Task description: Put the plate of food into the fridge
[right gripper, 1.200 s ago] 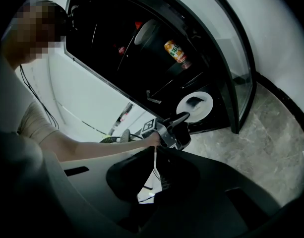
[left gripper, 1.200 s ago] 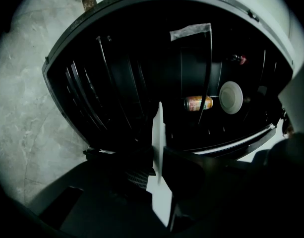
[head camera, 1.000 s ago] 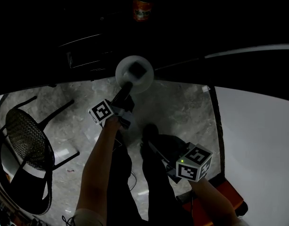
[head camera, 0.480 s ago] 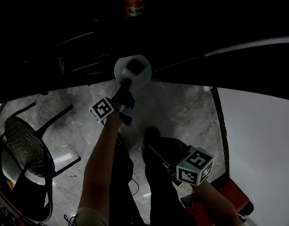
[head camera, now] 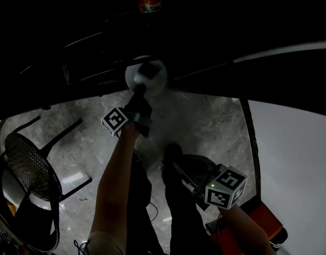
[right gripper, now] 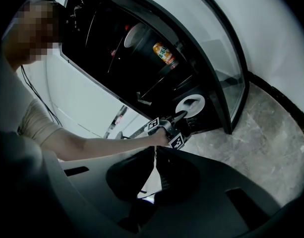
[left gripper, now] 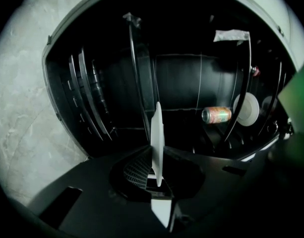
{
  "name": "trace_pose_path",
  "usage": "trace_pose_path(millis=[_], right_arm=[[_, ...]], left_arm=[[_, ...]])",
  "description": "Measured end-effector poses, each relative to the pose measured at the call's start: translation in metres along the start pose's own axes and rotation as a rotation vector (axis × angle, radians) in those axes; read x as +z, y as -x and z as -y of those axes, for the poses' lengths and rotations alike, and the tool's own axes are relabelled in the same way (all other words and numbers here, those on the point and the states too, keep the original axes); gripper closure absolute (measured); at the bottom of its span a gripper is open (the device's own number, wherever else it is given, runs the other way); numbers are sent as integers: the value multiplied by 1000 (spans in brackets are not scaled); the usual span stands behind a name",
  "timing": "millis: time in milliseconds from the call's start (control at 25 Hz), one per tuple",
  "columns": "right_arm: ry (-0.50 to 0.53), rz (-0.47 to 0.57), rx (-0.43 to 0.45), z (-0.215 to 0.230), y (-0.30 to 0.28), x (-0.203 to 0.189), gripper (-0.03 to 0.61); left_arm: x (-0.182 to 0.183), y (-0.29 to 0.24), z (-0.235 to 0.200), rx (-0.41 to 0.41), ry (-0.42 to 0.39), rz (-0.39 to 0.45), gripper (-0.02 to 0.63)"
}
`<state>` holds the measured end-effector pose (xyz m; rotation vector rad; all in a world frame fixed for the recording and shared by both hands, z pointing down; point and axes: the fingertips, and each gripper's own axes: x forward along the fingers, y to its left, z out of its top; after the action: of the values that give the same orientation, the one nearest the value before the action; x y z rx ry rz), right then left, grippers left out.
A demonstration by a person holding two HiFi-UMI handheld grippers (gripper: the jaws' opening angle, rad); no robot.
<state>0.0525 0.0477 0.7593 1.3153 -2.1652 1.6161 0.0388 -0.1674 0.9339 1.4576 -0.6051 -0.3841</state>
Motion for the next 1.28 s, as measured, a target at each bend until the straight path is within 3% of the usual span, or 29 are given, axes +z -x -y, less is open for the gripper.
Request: trace_pose_path(millis=[480, 680, 1040, 1280], right_arm=[[-14, 6, 24, -4, 0, 0, 551], [-19, 5, 27, -5, -1, -3, 549], [-22, -16, 34, -10, -7, -8, 549], [-24, -36, 32, -10, -8, -13, 549]], left_arm=[[5, -17, -3, -15, 12, 37, 586], [11, -24, -6, 15, -31, 25, 584], [4, -32, 13, 18, -208, -73, 359], [-15, -14, 11, 53, -338, -214, 333]])
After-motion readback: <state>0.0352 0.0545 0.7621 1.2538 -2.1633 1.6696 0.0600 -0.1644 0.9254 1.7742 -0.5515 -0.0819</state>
